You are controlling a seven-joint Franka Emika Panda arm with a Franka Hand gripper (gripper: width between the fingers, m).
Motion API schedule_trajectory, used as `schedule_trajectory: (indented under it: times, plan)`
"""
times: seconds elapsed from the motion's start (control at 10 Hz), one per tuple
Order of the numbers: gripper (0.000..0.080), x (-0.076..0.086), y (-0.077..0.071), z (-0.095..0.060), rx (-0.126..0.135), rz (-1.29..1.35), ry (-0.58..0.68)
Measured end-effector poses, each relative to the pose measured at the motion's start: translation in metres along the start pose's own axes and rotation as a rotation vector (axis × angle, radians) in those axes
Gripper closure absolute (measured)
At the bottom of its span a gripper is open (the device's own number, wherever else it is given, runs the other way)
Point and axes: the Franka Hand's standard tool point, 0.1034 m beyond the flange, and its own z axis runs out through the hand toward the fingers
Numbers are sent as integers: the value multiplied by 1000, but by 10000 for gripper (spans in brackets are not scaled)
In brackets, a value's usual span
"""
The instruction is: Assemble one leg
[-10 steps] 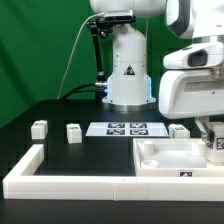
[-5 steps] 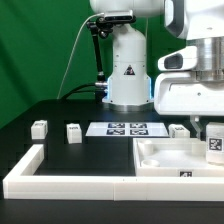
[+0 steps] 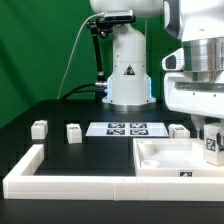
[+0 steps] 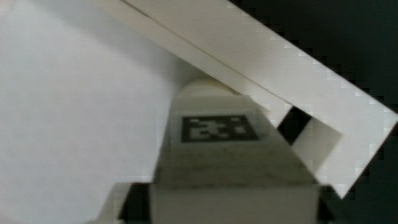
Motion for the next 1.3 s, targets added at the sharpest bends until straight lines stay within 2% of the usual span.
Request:
schedule_trajectory:
  times: [0.4, 0.5, 0.6, 0.7, 0.8, 0.9, 1.1, 1.3]
  plan:
    - [509, 0, 0, 0, 6, 216, -22]
    - [509, -1, 0, 0, 7, 199, -23]
    - [327, -1, 0, 0, 7, 178, -23]
    - [200, -1, 0, 0, 8, 135, -22]
    - [200, -1, 0, 0, 9, 88, -23]
    - [161, -2, 0, 0, 9, 8, -22]
    - [152, -4, -1, 0, 12, -290, -21]
    - [150, -13, -4, 0, 11, -442, -18]
